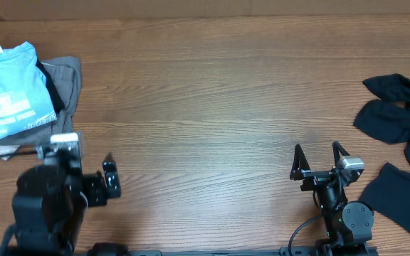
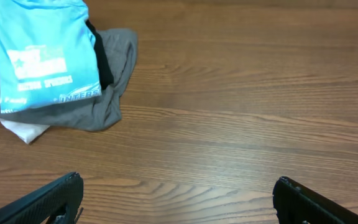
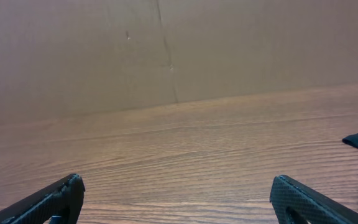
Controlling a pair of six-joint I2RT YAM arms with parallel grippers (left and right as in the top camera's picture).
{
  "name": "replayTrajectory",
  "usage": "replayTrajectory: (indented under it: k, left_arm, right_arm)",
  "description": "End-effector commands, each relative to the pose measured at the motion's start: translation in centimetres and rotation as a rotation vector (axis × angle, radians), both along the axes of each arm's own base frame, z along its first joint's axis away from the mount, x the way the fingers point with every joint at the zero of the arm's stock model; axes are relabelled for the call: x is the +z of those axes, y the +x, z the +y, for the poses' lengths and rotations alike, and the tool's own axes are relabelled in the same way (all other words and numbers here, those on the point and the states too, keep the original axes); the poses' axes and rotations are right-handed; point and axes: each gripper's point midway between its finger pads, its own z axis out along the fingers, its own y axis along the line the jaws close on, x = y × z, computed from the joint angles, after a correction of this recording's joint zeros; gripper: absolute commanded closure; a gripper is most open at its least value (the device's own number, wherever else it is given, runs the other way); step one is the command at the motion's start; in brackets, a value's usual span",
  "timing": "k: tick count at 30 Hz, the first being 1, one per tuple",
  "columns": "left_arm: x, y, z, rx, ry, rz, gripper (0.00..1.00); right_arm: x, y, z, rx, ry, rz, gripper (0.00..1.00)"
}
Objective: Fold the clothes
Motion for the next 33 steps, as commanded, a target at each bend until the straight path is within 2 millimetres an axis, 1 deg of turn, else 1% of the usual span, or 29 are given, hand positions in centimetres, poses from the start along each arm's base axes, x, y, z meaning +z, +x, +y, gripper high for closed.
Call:
replayTrajectory:
  k: [1,4,8,10,14,17,19,21,26,30,33]
  left_arm:
    - [-1.2,-1.1,0.3,-0.003,0.020,-0.011,0.00]
    - [-3.7,-2.0,0.4,-0.003,0.023,0.011,0.00]
    - [-7.7,-3.1,0.5,-0.003,0.027,0.057,0.00]
    - [-8.7,-3.2,0.5,-0.003,0.026,0.046,0.00]
    - [-9.6,-2.9,0.4,-0.002,0.013,-0.001,0.00]
    - [-10.2,-1.5,0.2,-0.005,0.005,-0.079,0.00]
    - [-10.3,-0.2,-0.5,-0.060,0.018,-0.154,0.00]
    - [-10.2,1.4,-1.6,-0.148,0.049,-0.261,0.00]
    - [-10.2,3.9,-3.0,-0.222,0.062,-0.465,0.00]
    - [-10.2,5.1,-3.8,-0.263,0.065,-0.589,0.00]
    - [-10.3,5.5,-4.5,-0.307,0.072,-0.658,0.00]
  right_arm:
    - [-0.1,0.0,0.0,0.002,-0.003,-0.007,0.00]
    - [-0.1,0.0,0.0,0.002,-0.003,-0.007,0.00]
    - [-0.1,0.0,0.0,0.002,-0.003,-0.007,0.00]
    - [-0.1,0.0,0.0,0.002,-0.003,-0.007,0.00]
    - [-0.1,0.0,0.0,0.002,-0.003,-0.007,0.00]
    - [-0.1,0.0,0.0,0.002,-0.003,-0.007,0.00]
    - [-0.1,0.0,0.0,0.002,-0.003,-0.007,0.00]
    - [-0.1,0.0,0.0,0.002,-0.003,-0.007,0.00]
    - [-0.1,0.0,0.0,0.002,-0.003,-0.007,0.00]
    - [-0.1,0.0,0.0,0.002,-0.003,-0.007,0.00]
    - [-0.1,0.0,0.0,0.002,-0.003,-0.007,0.00]
